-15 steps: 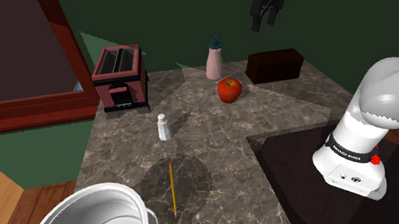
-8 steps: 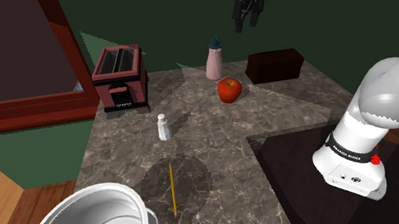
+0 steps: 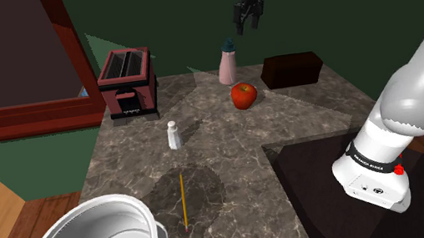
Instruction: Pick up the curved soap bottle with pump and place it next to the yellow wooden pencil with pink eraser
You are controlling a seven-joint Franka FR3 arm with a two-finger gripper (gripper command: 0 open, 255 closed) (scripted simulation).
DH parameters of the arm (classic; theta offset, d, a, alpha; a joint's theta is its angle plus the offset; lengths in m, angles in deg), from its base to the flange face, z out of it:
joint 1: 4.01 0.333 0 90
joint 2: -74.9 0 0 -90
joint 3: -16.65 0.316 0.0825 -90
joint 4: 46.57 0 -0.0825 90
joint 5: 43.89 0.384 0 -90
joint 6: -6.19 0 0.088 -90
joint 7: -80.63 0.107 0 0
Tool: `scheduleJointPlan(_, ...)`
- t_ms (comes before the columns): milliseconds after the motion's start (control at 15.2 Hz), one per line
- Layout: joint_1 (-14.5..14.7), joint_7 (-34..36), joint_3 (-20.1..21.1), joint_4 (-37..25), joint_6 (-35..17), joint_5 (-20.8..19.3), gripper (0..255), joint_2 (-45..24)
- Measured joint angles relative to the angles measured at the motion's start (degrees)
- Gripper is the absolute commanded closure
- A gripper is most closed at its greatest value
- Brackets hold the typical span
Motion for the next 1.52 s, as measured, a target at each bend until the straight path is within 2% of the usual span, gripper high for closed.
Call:
scheduleJointPlan(594,-2.66,-4.87,-1.85,-21.73,2.30,1.70,0,-21.74)
scheduleJointPlan(792,-4.35,-6.46,-2.09,-33.57,5.81,2.61,0,-30.82)
scheduleJointPlan(1518,-4.48,-6.72,-2.04,-30.08,0.65,2.73,0,-32.72)
